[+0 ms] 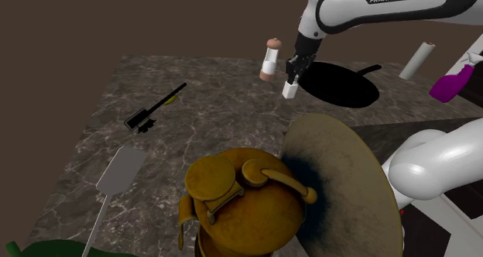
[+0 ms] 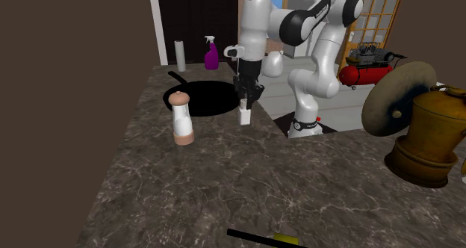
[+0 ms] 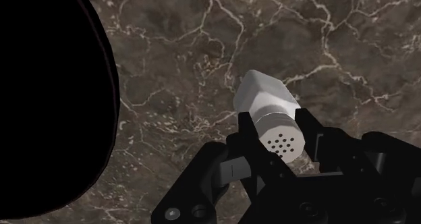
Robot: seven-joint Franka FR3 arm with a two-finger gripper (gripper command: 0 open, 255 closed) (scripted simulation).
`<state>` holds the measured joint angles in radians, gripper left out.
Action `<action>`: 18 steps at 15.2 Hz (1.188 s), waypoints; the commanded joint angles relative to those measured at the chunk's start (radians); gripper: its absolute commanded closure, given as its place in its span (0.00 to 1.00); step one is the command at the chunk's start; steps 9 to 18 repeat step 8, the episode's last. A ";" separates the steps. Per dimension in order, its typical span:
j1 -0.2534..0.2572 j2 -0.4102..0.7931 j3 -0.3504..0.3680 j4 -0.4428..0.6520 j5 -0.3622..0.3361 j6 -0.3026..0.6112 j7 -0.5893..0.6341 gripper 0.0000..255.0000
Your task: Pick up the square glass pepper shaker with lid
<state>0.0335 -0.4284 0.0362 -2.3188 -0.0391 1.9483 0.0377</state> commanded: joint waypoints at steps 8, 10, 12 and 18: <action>0.000 -0.008 -0.001 0.088 0.001 -0.096 -0.006 1.00; 0.000 -0.008 -0.001 0.088 0.001 -0.096 -0.006 1.00; 0.000 -0.008 -0.001 0.088 0.001 -0.096 -0.006 1.00; 0.000 -0.008 -0.001 0.088 0.001 -0.096 -0.006 1.00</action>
